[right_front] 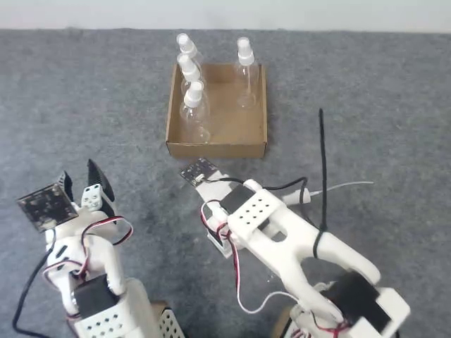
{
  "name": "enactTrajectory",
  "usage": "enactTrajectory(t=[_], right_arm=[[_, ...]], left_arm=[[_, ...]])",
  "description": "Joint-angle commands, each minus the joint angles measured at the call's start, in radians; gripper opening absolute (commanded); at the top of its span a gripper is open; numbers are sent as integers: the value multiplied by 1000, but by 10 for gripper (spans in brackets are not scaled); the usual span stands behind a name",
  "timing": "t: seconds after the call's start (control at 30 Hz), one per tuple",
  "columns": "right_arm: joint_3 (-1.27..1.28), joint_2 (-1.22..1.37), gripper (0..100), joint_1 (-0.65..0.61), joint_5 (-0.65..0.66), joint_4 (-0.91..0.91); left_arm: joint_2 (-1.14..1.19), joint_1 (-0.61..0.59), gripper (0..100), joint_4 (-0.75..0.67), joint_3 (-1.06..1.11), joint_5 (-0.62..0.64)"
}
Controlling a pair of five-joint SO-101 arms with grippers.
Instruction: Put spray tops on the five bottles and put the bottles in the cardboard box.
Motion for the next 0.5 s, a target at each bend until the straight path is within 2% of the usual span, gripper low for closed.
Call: enactTrajectory(t=[0.0, 0.47], right_arm=[[-68, -124, 87, 10, -9, 70], [-14, -576, 84, 12, -9, 143]], left_arm=[[-8, -5, 160, 0, -1, -8], [-8, -5, 160, 0, -1, -8]])
